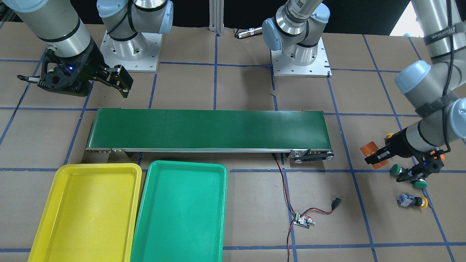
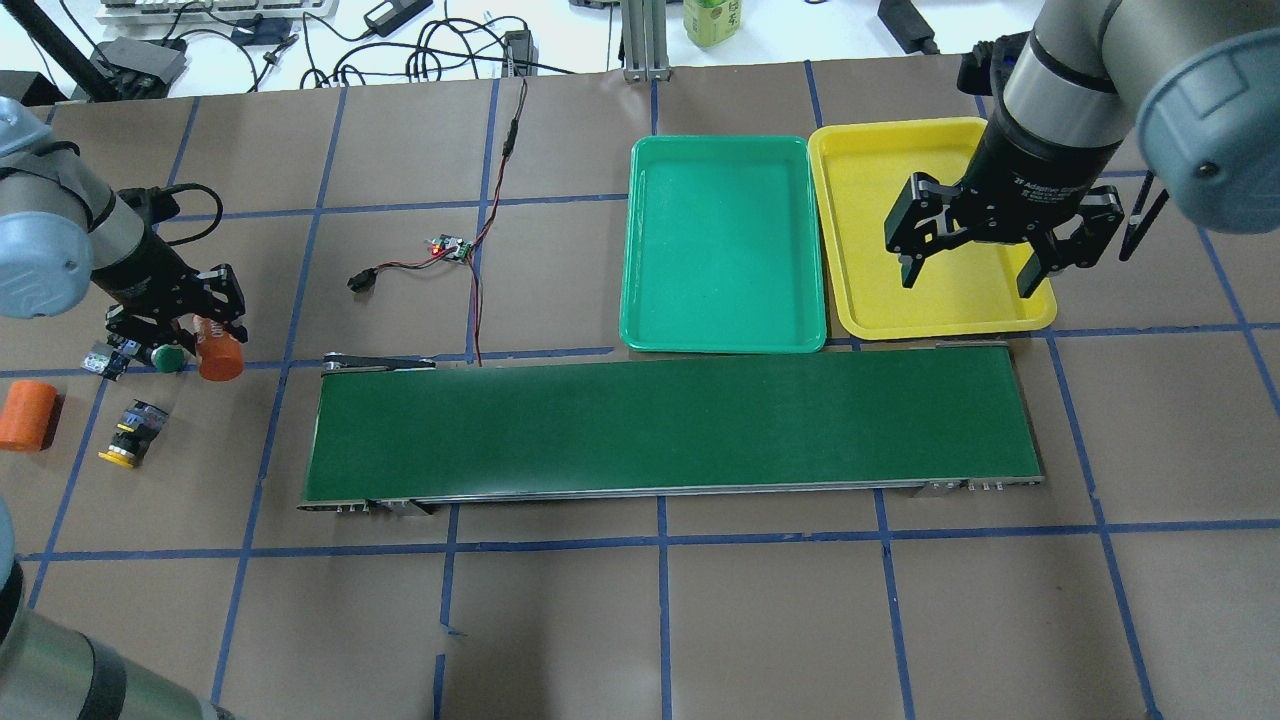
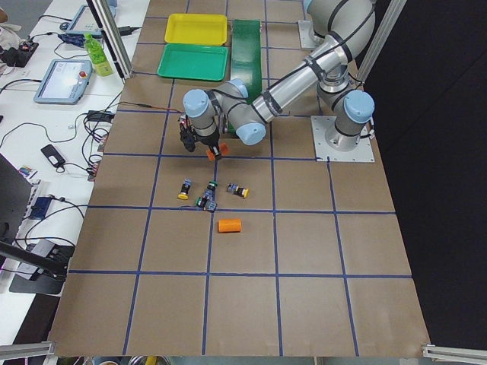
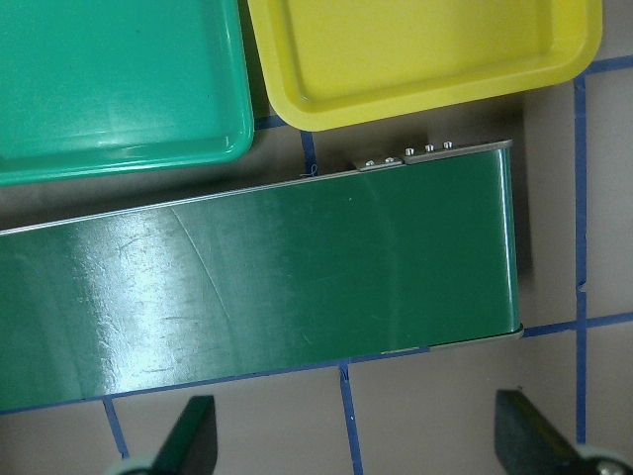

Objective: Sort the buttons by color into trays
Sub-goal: 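Grasp the orange battery with the left gripper and lower it onto the belt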

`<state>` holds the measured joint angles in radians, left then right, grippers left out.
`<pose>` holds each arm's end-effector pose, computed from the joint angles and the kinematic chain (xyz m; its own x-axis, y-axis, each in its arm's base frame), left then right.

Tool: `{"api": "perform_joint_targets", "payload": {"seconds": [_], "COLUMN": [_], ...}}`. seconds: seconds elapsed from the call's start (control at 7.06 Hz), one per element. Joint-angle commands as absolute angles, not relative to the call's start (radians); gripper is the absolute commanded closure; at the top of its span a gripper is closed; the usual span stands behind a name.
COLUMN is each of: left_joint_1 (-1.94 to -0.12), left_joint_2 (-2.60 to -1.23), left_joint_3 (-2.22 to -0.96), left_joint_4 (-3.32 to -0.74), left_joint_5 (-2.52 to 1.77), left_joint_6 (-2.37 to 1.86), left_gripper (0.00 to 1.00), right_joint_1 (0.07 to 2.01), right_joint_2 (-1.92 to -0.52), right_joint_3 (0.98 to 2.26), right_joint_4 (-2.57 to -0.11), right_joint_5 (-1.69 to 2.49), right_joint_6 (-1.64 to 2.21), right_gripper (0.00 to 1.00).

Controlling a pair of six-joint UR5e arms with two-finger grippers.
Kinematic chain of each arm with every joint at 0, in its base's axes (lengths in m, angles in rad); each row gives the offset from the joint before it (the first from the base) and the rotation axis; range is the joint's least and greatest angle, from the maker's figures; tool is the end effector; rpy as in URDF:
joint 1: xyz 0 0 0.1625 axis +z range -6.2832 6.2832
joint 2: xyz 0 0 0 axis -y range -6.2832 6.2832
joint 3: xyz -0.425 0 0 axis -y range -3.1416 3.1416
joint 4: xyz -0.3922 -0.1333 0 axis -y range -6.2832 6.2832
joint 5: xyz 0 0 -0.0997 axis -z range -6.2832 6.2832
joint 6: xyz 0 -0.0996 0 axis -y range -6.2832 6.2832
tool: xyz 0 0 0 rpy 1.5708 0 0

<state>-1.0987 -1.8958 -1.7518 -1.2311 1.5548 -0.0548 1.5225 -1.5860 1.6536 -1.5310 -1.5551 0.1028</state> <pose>0.1348 -0.5606 0.2604 -0.8634 -0.5045 0.0067 -0.4965 0.8520 0.1662 0.1119 -0.4793 0.4513 -0.9884 0.1516 -0.0045 0.1502 0.9827 0.1082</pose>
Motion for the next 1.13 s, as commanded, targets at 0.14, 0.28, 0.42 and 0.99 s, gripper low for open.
{"api": "perform_joint_targets", "payload": {"seconds": [0.14,0.28,0.42,0.99], "left_joint_1": [-1.251,-1.306,-1.343,-1.397], "left_joint_2": [-1.748,-1.700,-1.683,-1.680], "left_joint_3": [-1.921,-1.959,-1.991,-2.005], "left_joint_4": [-1.282,-1.284,-1.288,-1.249], "left_joint_5": [1.542,1.552,1.549,1.548], "left_joint_6": [-0.471,-0.559,-0.642,-0.716], "left_gripper": [0.98,0.93,0.85,0.04], "right_joint_1": [1.522,1.523,1.523,1.522], "right_joint_2": [-1.585,-1.585,-1.583,-1.586], "right_joint_3": [1.654,1.654,1.654,1.654], "right_joint_4": [-1.531,-1.531,-1.535,-1.531], "right_joint_5": [-1.555,-1.554,-1.551,-1.557], "right_joint_6": [0.103,0.103,0.103,0.123], "right_gripper": [0.00,0.00,0.00,0.00]}}
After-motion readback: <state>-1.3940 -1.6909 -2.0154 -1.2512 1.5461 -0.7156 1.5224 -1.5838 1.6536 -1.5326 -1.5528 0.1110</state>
